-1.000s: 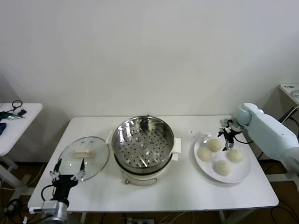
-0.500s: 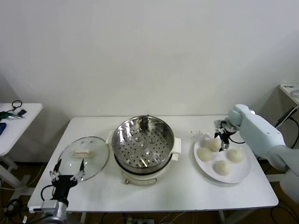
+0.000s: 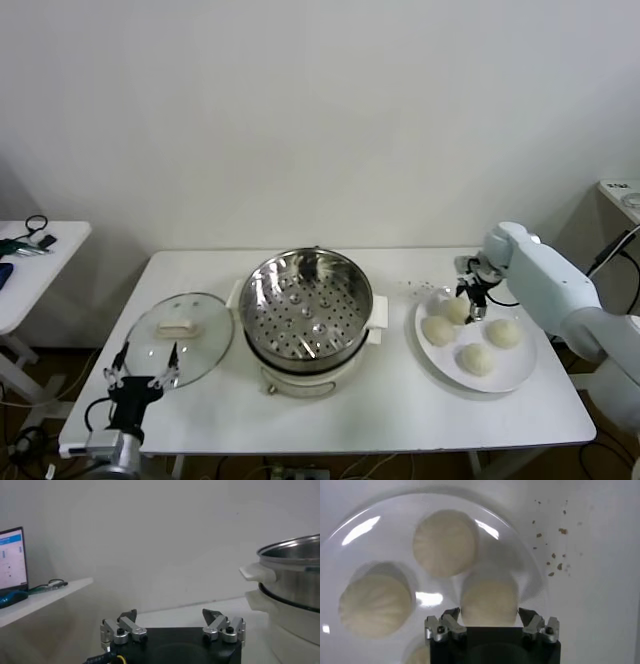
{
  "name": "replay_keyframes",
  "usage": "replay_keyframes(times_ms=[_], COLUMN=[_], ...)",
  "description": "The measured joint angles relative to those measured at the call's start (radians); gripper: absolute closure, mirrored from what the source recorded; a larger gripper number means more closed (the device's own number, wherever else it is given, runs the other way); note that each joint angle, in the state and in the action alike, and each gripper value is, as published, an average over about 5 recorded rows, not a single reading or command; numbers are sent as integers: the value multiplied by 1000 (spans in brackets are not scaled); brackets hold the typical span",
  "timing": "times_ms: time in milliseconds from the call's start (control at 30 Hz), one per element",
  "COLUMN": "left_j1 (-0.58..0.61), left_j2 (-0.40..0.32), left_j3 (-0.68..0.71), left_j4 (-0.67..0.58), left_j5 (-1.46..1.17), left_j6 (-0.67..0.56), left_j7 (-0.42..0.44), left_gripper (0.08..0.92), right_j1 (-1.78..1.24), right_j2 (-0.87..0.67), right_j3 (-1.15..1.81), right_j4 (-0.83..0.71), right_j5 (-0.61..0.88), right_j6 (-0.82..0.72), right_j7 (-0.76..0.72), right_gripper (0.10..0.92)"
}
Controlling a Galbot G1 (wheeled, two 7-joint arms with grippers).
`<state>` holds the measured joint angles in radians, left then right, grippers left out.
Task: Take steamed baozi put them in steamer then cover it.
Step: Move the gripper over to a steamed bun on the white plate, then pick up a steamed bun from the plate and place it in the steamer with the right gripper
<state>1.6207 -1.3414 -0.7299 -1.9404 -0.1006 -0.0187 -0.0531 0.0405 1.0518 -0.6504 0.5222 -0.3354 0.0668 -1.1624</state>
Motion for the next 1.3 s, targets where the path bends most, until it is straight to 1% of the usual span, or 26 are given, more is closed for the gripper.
replay_keyframes(times_ms=[300,500,900,1133,1300], left_j1=[7,12,25,34,34], left_j2=[0,0,3,4,5], left_j3=[-2,-5,-6,2,7], left_j4=[-4,-9,-26,-40,-42], left_j5=[-4,-11,-23,-38,-51], left_j6=[-1,-2,4,14,21], left_j7=[-1,-2,-3,-3,-3], left_gripper=[177,177,177,177,177], right_j1=[14,48,257,425,511], right_j2=[-13,-43,-106,-82,-35], right_j3=[-17,-64,-299,-438,-488], right_j4=[15,67,297,438,517], right_j5=[17,56,199,249,243], right_j6=[4,8,51,120,189], right_j7=[-6,-17,-51,-60,-58], right_gripper=[285,289,291,287,288])
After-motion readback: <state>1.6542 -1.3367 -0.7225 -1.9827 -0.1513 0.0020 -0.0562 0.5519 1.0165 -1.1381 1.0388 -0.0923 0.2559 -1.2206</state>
